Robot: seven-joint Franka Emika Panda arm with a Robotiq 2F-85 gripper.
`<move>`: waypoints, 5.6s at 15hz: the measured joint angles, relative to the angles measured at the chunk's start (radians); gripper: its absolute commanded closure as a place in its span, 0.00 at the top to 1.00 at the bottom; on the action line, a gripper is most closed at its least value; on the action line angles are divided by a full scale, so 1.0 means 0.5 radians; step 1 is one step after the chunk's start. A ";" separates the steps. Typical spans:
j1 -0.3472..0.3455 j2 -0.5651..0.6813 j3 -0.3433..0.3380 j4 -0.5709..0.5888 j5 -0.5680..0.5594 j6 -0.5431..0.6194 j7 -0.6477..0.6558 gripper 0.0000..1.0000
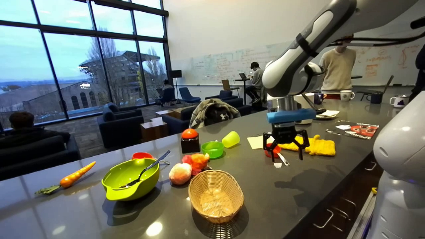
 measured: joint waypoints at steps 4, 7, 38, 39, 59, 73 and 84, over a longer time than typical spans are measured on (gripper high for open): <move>-0.077 -0.034 -0.014 0.009 -0.010 -0.014 -0.023 1.00; -0.071 -0.025 0.005 0.009 -0.009 -0.013 -0.021 1.00; -0.131 0.594 -0.308 0.744 0.105 -0.340 0.756 1.00; -0.161 0.599 -0.341 0.740 0.094 -0.333 0.715 1.00; -0.391 0.918 -0.573 0.964 -0.250 -0.001 0.328 1.00; -0.423 0.921 -0.687 0.820 -0.275 0.065 0.337 1.00; -0.426 1.011 -0.720 0.795 -0.275 0.282 0.337 1.00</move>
